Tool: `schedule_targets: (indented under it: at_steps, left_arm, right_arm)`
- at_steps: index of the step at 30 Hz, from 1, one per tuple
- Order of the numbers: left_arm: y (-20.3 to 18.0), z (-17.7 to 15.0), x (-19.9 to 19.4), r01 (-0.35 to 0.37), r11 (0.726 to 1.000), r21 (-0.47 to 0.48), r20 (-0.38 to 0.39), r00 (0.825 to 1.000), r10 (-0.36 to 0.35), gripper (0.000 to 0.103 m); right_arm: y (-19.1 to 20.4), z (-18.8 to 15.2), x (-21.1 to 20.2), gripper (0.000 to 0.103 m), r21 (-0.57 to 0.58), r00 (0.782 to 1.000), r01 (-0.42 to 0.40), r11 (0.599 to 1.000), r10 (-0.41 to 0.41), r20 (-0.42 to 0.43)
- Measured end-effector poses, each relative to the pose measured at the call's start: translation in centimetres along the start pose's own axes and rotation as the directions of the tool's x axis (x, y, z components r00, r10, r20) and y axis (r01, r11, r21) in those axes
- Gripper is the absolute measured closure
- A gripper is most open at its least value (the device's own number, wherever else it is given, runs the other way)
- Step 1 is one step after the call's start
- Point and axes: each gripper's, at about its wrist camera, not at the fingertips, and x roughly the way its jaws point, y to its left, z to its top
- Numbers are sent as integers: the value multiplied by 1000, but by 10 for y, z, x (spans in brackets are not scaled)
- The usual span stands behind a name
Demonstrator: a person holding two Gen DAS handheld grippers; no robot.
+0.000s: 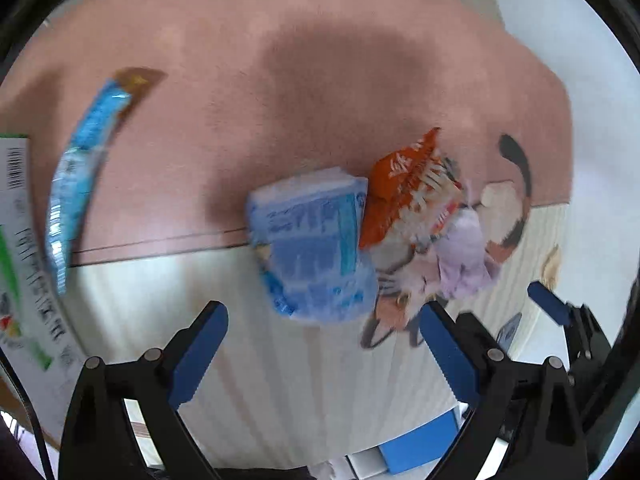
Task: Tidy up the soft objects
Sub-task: 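Grasp the blue wipes pack with the left tool while the right tool grasps the lilac sock bundle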
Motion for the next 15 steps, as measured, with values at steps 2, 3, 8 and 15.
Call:
schedule_targets:
  at_steps: [2,3,8,15]
  left_arm:
    - [-7,9,15,-39,999,16,-20,999,39,5]
    - [-8,10,20,-59,998,22,-25,998,59,5]
    - [-13,18,46,-133,991,28,-66,989,134,5]
    - [-31,18,54,-244,967,77,-29,969,247,22]
  right_arm:
    - [-5,6,10,2,-20,999,-21,1000,21,-24]
    - [-7,8,13,2,-28,999,-27,999,26,-31]
    - [-11,22,34,2,-80,997,-35,996,29,-74]
    - [-15,38,57,3,-97,994,-33,995,23,-111]
